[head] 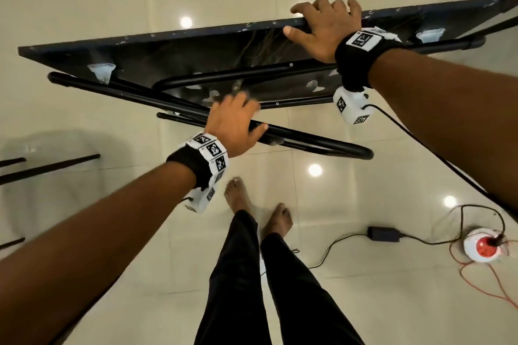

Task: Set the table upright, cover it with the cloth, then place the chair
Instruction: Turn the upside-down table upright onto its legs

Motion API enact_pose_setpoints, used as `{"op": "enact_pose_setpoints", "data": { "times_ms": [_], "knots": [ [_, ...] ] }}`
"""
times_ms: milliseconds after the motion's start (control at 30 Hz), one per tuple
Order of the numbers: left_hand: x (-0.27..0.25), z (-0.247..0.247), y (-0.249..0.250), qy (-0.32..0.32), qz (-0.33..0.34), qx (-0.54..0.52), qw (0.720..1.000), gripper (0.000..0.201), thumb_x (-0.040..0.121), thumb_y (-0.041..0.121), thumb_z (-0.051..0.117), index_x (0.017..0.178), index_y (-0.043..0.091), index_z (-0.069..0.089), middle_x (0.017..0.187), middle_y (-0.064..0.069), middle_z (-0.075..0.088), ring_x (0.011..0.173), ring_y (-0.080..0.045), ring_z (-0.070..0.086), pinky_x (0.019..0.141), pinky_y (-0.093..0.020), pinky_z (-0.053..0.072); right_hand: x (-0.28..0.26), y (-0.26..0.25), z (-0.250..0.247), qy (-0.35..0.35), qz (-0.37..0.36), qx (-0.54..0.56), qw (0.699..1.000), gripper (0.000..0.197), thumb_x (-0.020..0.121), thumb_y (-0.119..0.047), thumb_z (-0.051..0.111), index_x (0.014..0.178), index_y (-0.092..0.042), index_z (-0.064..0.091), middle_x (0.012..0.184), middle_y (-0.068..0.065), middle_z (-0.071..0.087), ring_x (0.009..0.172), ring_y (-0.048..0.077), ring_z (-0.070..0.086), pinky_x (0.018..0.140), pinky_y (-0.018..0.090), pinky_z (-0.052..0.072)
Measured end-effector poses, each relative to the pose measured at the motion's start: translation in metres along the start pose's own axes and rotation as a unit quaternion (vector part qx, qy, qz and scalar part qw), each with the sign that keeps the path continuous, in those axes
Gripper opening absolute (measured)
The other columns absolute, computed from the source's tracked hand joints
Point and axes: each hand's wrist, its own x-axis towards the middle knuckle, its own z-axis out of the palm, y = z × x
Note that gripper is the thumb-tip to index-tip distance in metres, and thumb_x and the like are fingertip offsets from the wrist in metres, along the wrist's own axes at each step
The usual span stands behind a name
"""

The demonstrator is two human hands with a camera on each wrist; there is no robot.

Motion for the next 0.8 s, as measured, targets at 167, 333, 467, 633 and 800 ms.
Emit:
{"op": "enact_pose_setpoints", "data": {
  "times_ms": [167,333,467,633,800],
  "knots": [
    [-0.008,0.027,-0.013,-0.013,0.021,0.033,0.999,0.048,0.094,0.058,0.041,0.125,0.024,0.053,0.121,-0.001,0.053,0.111,-0.026,0.048,0.098,-0.043,0.034,0.005,0.001,-0.001,0.003,-0.004,-0.003,1.0,0.07,0.092,-0.077,0.023,0.147,-0.038,0.038,0.148,0.011,0.045,0.137,0.04,0.038,0.118,0.061,0.011],
    [-0.028,0.035,-0.021,0.024,0.006,-0.021,0.999,0.042,0.093,0.057,0.046,0.119,0.026,0.059,0.112,0.001,0.055,0.108,-0.025,0.049,0.097,-0.043,0.033,0.015,0.003,-0.002,0.015,-0.004,-0.004,1.0,0.072,0.09,-0.079,0.021,0.147,-0.037,0.038,0.147,0.013,0.046,0.136,0.041,0.04,0.117,0.061,0.013],
    [-0.064,0.048,-0.031,0.064,-0.014,-0.055,0.996,0.046,0.09,0.06,0.042,0.112,0.024,0.063,0.102,0.0,0.055,0.097,-0.026,0.051,0.088,-0.043,0.036,0.023,0.004,-0.005,0.018,-0.005,-0.001,1.0,0.074,0.089,-0.08,0.021,0.147,-0.037,0.036,0.147,0.014,0.045,0.137,0.043,0.039,0.117,0.062,0.014],
    [-0.123,0.069,-0.05,0.078,-0.065,-0.06,0.993,0.043,0.091,0.06,0.042,0.108,0.026,0.063,0.099,0.001,0.052,0.092,-0.025,0.049,0.083,-0.042,0.036,0.024,0.004,-0.004,0.027,-0.008,-0.004,1.0,0.073,0.09,-0.079,0.022,0.148,-0.036,0.036,0.147,0.015,0.046,0.137,0.044,0.038,0.116,0.061,0.015],
    [-0.176,0.085,-0.075,0.106,-0.142,-0.082,0.981,0.046,0.089,0.058,0.047,0.107,0.02,0.066,0.099,-0.005,0.054,0.091,-0.03,0.047,0.079,-0.043,0.037,0.024,0.006,-0.005,0.034,-0.013,-0.004,0.999,0.074,0.091,-0.079,0.022,0.147,-0.034,0.037,0.146,0.016,0.047,0.136,0.045,0.04,0.116,0.061,0.017]
  ]
}}
